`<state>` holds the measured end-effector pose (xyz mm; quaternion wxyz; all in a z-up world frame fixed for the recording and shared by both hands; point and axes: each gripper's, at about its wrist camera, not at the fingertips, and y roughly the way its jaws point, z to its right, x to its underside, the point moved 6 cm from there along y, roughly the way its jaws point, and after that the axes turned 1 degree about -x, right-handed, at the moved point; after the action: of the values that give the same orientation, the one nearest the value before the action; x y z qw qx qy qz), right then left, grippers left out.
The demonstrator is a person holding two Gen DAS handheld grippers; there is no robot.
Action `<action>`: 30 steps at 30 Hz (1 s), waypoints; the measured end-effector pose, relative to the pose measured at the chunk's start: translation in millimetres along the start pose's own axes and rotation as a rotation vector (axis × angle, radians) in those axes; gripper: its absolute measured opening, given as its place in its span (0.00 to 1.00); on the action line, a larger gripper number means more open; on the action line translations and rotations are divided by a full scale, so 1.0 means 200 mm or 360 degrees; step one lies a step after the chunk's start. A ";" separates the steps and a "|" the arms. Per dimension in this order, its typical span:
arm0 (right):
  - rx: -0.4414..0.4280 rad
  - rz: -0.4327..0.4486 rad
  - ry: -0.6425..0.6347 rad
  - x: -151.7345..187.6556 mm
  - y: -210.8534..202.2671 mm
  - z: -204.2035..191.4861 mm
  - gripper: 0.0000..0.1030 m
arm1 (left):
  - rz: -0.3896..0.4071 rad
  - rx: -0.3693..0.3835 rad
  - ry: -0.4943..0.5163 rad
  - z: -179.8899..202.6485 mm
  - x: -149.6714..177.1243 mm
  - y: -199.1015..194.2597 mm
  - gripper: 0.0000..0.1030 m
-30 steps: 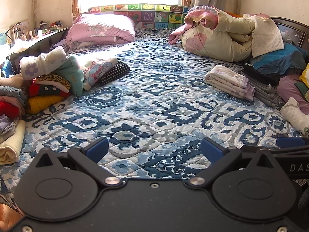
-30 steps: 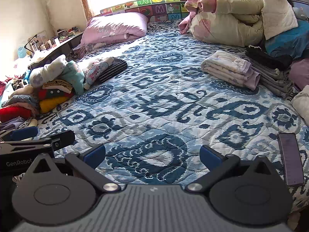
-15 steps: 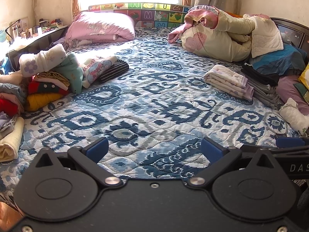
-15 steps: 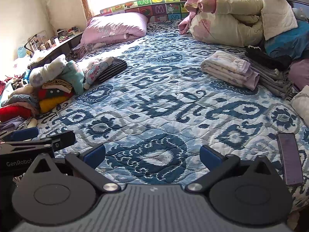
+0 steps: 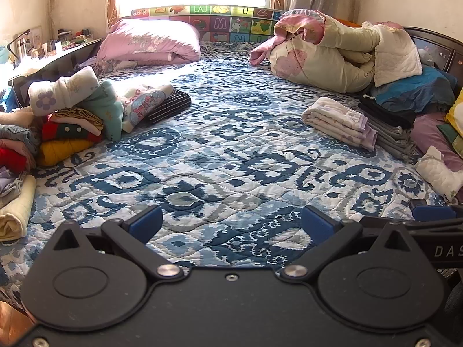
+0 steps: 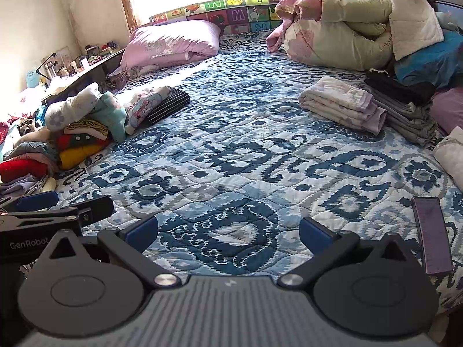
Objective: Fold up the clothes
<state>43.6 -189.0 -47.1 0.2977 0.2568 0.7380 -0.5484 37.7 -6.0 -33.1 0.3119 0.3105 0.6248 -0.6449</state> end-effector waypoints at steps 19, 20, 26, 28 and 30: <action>-0.0012 0.0043 -0.0007 0.01 -0.09 -0.01 1.00 | 0.0042 0.0003 0.0005 0.01 0.00 -0.09 1.00; -0.0014 0.0044 -0.0008 0.01 -0.09 -0.01 1.00 | 0.0040 0.0008 0.0003 0.01 0.01 -0.09 1.00; -0.0084 0.0056 0.0025 0.01 -0.06 -0.02 1.00 | 0.0015 0.0030 0.0023 0.01 0.03 -0.03 1.00; -0.0092 0.0064 0.0016 0.01 -0.03 -0.03 1.00 | 0.0015 0.0020 0.0036 -0.01 0.05 0.00 1.00; -0.0099 0.0072 0.0008 0.01 0.00 -0.04 1.00 | 0.0012 0.0028 0.0027 -0.04 0.06 0.02 1.00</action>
<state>41.3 -181.2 -46.0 0.3160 0.2652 0.7495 -0.5177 34.2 2.1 -45.6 0.3062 0.3209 0.6205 -0.6467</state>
